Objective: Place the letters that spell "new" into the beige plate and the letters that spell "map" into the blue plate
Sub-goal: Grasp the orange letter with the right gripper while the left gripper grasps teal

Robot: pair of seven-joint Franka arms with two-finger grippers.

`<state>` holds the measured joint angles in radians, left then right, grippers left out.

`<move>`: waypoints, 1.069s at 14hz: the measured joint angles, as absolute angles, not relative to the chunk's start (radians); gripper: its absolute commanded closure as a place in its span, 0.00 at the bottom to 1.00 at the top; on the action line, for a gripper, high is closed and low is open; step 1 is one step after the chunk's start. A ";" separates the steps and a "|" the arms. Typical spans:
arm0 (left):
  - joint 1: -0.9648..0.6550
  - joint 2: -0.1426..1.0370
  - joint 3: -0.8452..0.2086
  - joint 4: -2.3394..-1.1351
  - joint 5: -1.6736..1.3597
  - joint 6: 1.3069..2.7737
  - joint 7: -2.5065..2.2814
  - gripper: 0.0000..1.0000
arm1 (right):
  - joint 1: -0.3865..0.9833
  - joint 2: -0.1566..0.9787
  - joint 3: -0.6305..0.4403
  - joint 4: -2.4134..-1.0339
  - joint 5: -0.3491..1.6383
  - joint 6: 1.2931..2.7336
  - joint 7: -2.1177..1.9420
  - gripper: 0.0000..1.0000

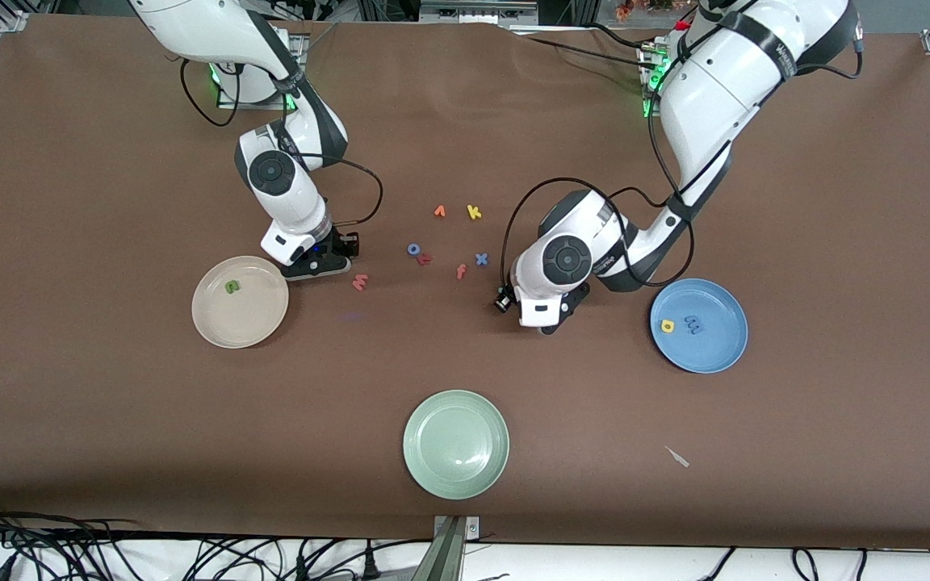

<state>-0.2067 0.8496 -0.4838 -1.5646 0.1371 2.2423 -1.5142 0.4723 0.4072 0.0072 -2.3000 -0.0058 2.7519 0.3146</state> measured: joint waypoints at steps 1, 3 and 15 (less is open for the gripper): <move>-0.216 0.852 -0.476 -1.565 0.137 2.244 -1.517 0.37 | 0.472 0.406 0.007 -2.300 -0.006 2.753 0.315 0.61; -0.223 0.857 -0.470 -1.565 0.137 2.247 -1.525 0.37 | 0.472 0.405 0.007 -2.300 -0.006 2.753 0.316 0.72; -0.229 0.861 -0.469 -1.562 0.137 2.285 -1.573 1.00 | 0.471 0.294 -0.079 -2.199 -0.008 2.517 0.154 0.76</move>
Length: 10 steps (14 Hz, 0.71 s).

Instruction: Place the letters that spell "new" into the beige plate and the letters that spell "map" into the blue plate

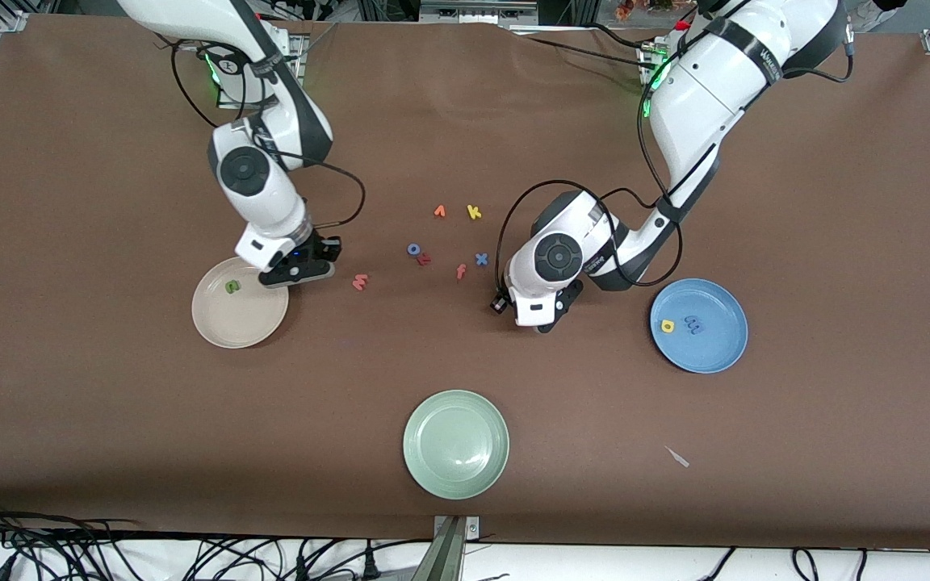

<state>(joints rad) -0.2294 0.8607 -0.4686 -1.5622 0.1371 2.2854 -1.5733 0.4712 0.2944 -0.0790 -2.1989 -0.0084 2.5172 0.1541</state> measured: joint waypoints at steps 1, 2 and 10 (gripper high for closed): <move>-0.229 0.861 -0.469 -1.562 0.137 2.285 -1.574 1.00 | 0.470 0.284 -0.108 -2.186 -0.008 2.485 0.095 0.75; -0.229 0.861 -0.468 -1.562 0.137 2.285 -1.574 1.00 | 0.470 0.279 -0.137 -2.181 -0.008 2.477 0.037 0.75; -0.165 0.768 -0.444 -1.514 0.243 2.009 -1.394 1.00 | 0.462 0.299 -0.237 -2.214 -0.008 2.533 -0.121 0.44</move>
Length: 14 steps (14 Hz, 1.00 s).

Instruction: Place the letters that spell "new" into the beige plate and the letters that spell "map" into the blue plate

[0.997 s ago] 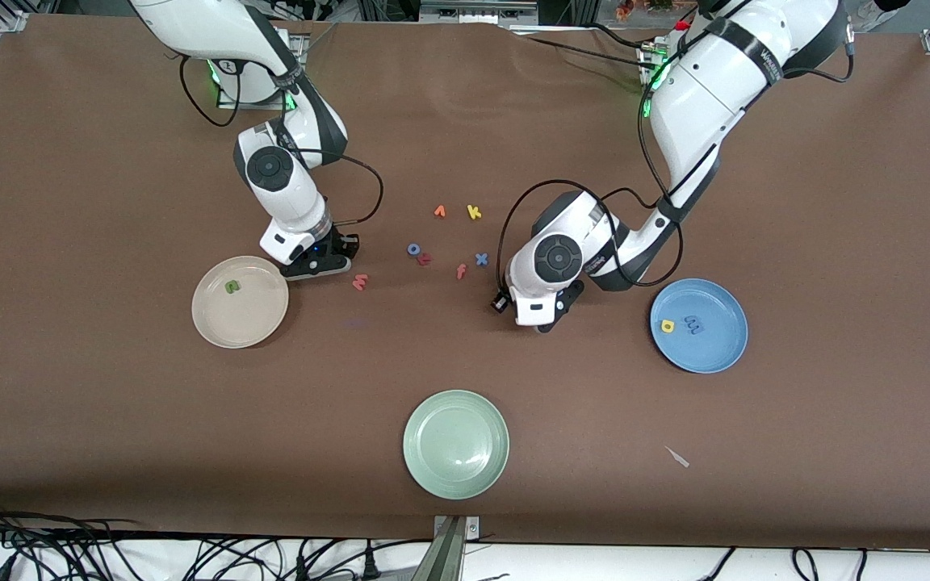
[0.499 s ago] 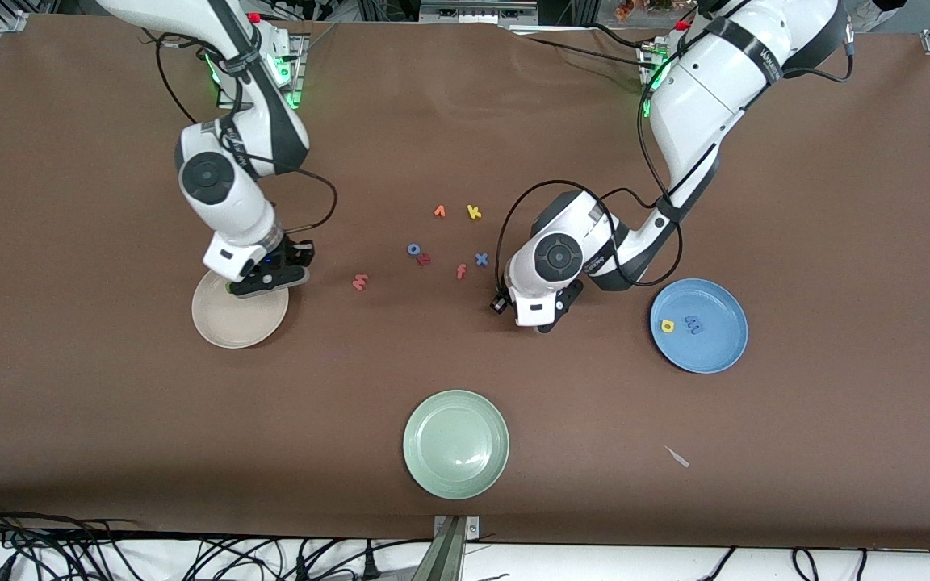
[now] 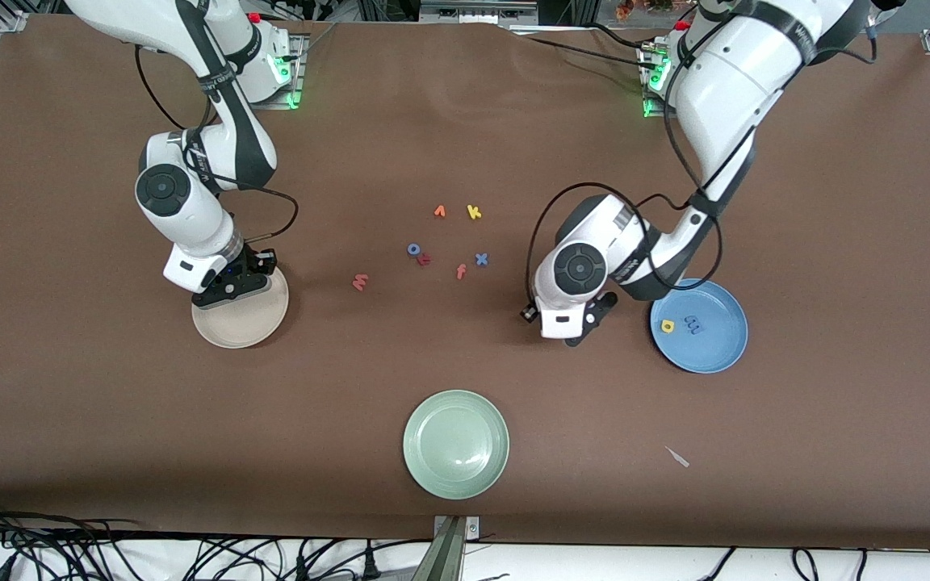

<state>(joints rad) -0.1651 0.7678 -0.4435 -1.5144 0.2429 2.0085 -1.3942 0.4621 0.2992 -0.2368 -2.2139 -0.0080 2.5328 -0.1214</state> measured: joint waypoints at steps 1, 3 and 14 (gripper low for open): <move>-0.149 0.748 -0.442 -1.514 0.266 1.953 -1.326 1.00 | 0.463 0.301 -0.237 -2.215 -0.008 2.535 -0.121 0.44; -0.107 0.715 -0.440 -1.514 0.299 1.866 -1.186 1.00 | 0.463 0.302 -0.236 -2.215 -0.008 2.536 -0.121 0.44; 0.255 0.702 -0.424 -1.548 0.306 1.779 -0.439 1.00 | 0.515 0.377 -0.056 -2.113 0.007 2.548 0.263 0.44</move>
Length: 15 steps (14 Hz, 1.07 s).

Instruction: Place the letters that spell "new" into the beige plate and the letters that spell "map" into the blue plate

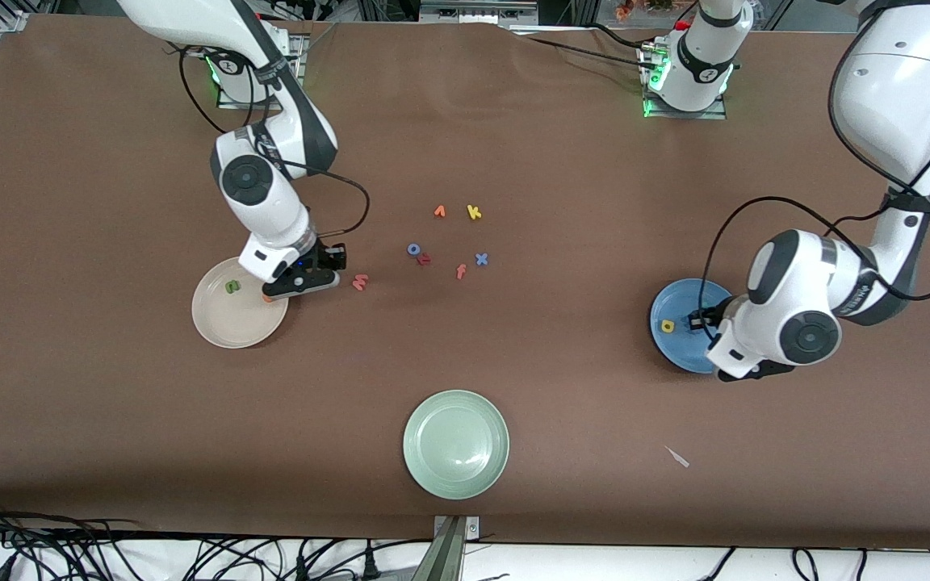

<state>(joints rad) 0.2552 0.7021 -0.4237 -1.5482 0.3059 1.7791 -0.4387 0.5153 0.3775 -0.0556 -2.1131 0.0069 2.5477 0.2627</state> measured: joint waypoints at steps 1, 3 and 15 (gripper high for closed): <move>0.263 0.711 -0.424 -1.550 0.306 1.780 -0.422 1.00 | 0.532 0.398 -0.055 -2.091 0.007 2.549 0.317 0.44; 0.277 0.728 -0.423 -1.551 0.306 1.790 -0.379 0.10 | 0.553 0.435 -0.054 -2.059 0.007 2.559 0.413 0.44; 0.289 0.679 -0.466 -1.475 0.306 1.819 -0.360 0.00 | 0.592 0.517 -0.053 -2.060 0.007 2.648 0.632 0.41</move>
